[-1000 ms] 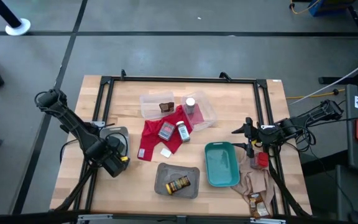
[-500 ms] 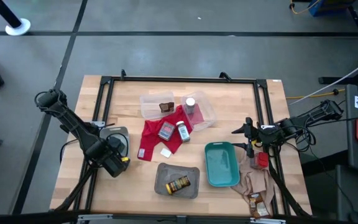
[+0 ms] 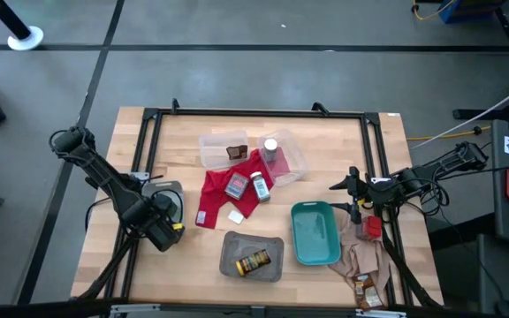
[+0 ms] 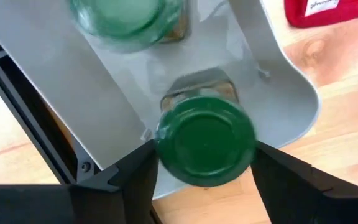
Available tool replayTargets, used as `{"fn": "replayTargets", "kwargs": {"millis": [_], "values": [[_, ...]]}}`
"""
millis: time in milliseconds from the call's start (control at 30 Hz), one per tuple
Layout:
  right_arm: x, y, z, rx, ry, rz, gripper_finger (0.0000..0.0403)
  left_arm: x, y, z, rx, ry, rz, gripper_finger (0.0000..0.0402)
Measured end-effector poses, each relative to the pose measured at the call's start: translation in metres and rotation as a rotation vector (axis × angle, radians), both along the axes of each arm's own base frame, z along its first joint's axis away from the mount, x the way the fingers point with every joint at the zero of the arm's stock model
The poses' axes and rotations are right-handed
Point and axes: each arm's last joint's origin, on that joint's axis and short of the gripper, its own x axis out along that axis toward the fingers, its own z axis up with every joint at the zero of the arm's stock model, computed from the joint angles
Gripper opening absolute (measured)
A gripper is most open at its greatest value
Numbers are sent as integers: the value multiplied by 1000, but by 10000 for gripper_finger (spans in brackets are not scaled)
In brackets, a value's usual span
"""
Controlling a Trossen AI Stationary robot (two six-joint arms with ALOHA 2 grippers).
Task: Sort spices by type
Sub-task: Put the green seasoning bottle into the gray bin, then put the white seasoning bottle into the right transparent bin
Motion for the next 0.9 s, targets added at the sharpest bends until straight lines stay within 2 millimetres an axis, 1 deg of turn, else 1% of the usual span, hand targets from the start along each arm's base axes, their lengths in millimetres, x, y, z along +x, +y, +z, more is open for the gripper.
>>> {"fn": "replayTargets", "kwargs": {"millis": [133,300,667,800,900], "values": [[0,0,0,0,0,0,271,0,0,0,1,1,28,244],[0,0,0,0,-1,0,271,-2,2,4,-17,-15,-1,243],[1,0,2,9,-20,0,271,-19,16,30,-111,-138,-29,241],[1,1,2,10,-24,0,271,-24,20,36,-104,-203,-85,239],[3,1,5,42,-61,-16,271,-28,22,40,-66,-267,-118,239]]}}
